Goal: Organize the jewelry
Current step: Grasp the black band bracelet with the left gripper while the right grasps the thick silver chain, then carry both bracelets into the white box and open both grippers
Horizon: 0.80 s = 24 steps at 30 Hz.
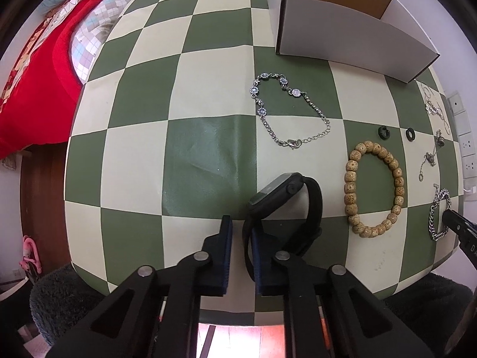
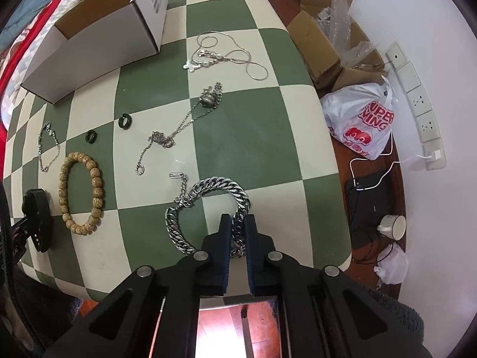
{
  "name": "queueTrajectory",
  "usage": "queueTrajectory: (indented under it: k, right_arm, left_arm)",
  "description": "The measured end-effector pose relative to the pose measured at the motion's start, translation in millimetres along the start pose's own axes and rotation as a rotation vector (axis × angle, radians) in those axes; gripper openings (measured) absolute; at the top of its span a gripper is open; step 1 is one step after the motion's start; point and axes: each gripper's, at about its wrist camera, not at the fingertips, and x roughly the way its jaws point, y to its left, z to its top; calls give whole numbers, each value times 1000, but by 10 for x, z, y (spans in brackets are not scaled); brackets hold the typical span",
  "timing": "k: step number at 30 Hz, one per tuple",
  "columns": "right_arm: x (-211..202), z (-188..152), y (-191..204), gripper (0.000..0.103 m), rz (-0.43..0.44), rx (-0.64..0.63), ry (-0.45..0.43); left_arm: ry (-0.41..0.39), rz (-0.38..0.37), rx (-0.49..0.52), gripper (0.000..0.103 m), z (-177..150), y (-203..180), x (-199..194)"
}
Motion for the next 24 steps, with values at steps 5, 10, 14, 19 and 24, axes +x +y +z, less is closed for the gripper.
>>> queueTrajectory:
  k: [5,10,14,19,24]
  right_arm:
    - [-14,10,10,9,4,4,-7]
    - [-4,21,-29,8,18,15,-10]
    - [-112,-5,-57,8,57,40,-34]
    - [-406,-2,-74,8,108,52,-85]
    - [-725,42,-28,8,158,50,-135]
  left_arm:
    - [-8,-2,-2,5,-27,50,-32]
    - [-26,5,-5,4,22,14,-91]
    - [-49,-5,-7,3,114,-7,-219]
    - [-92,-47,-23,3,155,56,-515]
    - [-149,-75,-29,3,249,31,-813]
